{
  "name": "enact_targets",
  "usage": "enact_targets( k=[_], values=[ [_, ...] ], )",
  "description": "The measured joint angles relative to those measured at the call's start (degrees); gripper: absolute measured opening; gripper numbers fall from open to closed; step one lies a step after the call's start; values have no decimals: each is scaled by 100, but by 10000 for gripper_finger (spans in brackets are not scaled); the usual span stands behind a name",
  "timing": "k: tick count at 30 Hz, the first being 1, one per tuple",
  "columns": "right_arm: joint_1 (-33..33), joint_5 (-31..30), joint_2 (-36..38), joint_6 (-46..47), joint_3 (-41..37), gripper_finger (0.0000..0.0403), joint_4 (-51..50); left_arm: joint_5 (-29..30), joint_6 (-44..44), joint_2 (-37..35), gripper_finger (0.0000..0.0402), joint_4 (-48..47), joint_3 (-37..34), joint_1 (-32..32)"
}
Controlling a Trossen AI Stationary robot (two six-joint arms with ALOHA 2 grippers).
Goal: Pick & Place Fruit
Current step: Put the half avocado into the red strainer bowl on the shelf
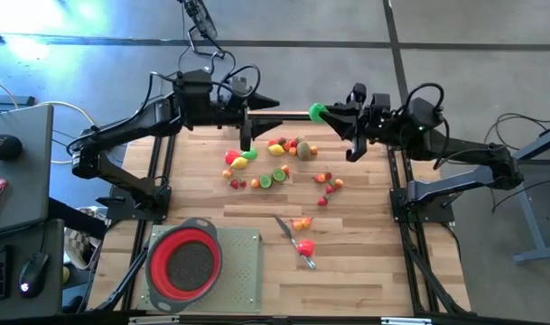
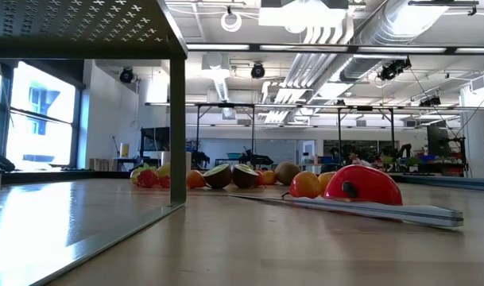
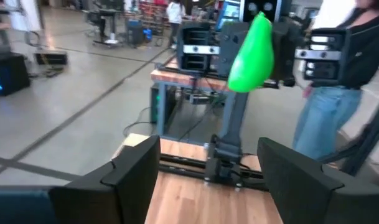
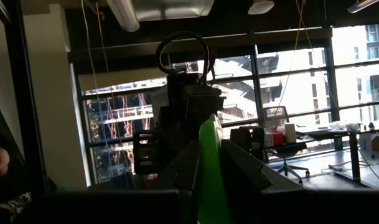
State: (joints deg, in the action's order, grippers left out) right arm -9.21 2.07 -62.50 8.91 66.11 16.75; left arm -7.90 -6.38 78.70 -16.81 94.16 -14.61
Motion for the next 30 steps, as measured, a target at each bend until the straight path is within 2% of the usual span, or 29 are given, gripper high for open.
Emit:
enact_targets(
  k=[10, 13, 18, 30],
  values=[
    [36, -25, 29, 190, 0, 38, 186, -228, -2, 130, 264, 77, -4, 50],
    [26, -15, 65, 249, -1, 38, 446, -487, 7, 136, 264, 150, -2, 84],
    [23, 221, 57, 348, 0, 38, 721, -799, 7, 226, 264, 596, 1, 191],
    [52, 577, 15, 470, 0, 38, 667, -956, -166, 799, 264, 1634, -2, 419]
  ],
)
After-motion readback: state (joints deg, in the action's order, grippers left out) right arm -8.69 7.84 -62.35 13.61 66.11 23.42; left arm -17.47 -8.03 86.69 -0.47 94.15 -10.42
